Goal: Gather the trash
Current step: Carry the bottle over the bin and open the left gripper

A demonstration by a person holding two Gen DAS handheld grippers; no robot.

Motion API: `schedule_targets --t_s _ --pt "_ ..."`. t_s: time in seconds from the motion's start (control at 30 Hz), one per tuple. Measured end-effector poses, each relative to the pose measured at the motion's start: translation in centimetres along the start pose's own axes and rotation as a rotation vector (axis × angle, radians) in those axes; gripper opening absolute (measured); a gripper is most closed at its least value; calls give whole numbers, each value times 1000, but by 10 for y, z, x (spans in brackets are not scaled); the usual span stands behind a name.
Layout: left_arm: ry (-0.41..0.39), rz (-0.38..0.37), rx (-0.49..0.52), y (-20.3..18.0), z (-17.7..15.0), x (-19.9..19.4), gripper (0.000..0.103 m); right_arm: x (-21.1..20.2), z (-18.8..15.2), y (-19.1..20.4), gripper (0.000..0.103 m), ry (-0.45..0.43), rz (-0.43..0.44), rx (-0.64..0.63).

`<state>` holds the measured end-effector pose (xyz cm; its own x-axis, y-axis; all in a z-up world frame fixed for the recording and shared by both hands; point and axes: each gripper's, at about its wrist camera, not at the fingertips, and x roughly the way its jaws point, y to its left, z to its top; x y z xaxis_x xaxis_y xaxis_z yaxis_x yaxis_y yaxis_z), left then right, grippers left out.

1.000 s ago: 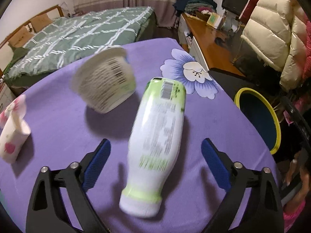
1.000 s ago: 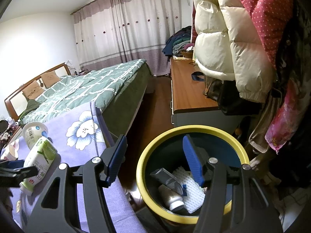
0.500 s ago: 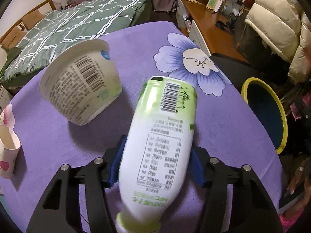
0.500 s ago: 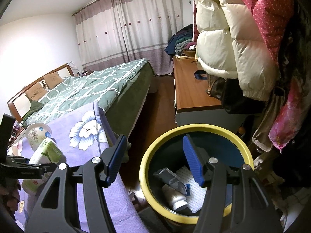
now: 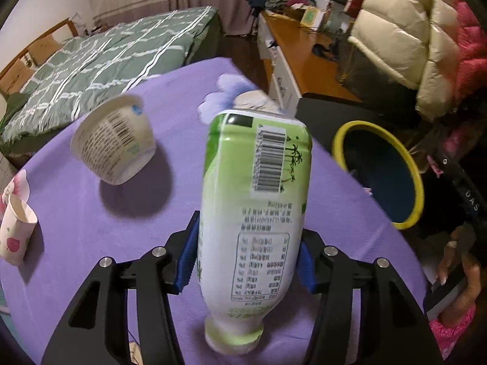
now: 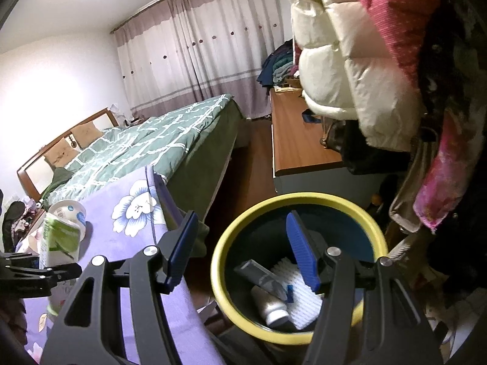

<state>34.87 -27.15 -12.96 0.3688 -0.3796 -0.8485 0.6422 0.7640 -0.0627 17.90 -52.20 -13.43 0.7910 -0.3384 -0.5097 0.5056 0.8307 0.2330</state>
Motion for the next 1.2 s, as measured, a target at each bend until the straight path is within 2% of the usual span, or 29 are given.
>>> schedule_targets --t_s 0.37,0.57,0.9,1.13,1.17,1.2 --pt "-44 -85 90 -76 23 -9 53 -50 -1 -51 57 -44 -27 -11" --pt "-74 -136 135 -123 43 -7 52 -65 2 -87 57 -64 -75 15" --pt "-65 -202 218 -208 82 23 52 -65 -1 -138 57 -46 -147 61" --pt "-42 -219 221 -236 95 52 52 -57 -4 -151 58 -27 -178 78" --pt "-42 -212 215 -237 96 56 58 -55 -4 -151 60 -23 -179 79" --pt "-48 -199 210 -234 97 58 70 -53 -5 -151 62 -19 -181 79"
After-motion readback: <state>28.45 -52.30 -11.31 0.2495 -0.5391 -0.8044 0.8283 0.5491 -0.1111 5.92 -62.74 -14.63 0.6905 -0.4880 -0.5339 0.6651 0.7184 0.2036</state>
